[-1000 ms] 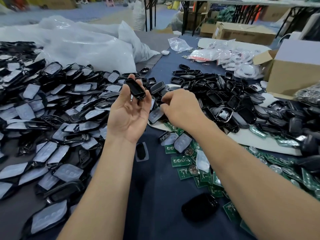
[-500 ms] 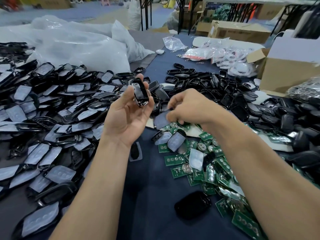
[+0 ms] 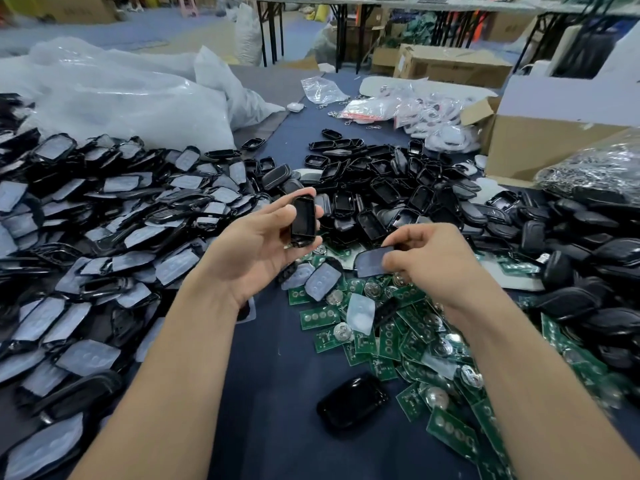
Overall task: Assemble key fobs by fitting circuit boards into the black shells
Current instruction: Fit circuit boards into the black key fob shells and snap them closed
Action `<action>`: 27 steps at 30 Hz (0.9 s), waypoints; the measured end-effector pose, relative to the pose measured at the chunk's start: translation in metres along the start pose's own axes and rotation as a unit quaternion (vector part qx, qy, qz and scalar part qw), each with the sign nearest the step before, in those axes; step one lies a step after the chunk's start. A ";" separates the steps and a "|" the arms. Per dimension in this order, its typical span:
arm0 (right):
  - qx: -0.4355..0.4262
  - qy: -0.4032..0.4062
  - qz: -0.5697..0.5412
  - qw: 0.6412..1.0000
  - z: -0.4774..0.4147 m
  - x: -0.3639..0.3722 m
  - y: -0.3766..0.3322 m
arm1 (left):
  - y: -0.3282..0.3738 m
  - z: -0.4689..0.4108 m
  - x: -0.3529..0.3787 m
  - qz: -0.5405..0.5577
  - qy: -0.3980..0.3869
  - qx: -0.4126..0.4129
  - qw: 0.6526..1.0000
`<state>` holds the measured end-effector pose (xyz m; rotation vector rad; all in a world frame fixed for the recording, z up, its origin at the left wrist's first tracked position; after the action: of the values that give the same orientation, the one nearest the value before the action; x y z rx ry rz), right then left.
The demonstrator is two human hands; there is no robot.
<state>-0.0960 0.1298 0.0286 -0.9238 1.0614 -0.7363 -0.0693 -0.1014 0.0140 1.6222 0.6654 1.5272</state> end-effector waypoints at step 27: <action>-0.047 0.003 0.216 0.975 0.028 -0.026 0.015 | -0.032 -0.008 0.042 -0.097 -0.093 -0.066 0.989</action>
<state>-0.0768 0.1658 0.0312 -0.7334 1.2581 -0.3290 -0.0671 -0.0479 0.0107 1.5292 0.5896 1.2369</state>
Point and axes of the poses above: each hand's wrist, its own z-axis away from the middle knuckle, its own x-axis out of the palm, y = z × x, the point moved 6 cm from there along -z, towards the middle knuckle, and after that the axes turned 9 degrees about -y, right-handed, at the moved point
